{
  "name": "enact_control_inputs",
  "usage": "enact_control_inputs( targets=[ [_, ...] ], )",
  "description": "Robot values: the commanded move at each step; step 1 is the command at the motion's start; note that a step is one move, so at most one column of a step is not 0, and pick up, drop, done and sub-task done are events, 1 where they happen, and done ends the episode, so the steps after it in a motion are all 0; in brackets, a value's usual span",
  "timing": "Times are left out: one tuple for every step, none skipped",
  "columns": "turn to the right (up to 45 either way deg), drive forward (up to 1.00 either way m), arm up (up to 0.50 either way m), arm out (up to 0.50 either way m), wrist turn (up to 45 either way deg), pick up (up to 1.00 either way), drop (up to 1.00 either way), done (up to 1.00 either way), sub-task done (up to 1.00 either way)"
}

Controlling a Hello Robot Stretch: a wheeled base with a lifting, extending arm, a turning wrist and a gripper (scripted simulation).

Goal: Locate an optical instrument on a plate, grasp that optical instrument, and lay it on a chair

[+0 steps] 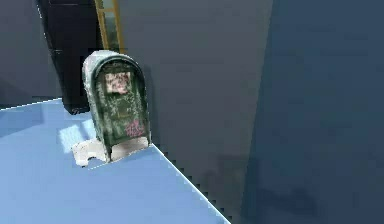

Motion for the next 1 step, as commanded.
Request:
enact_control_inputs(
  targets=[
    [21.0, 0.00, 0.00, 0.00, 0.0, 0.00, 0.00, 0.00, 0.00]
  ],
)
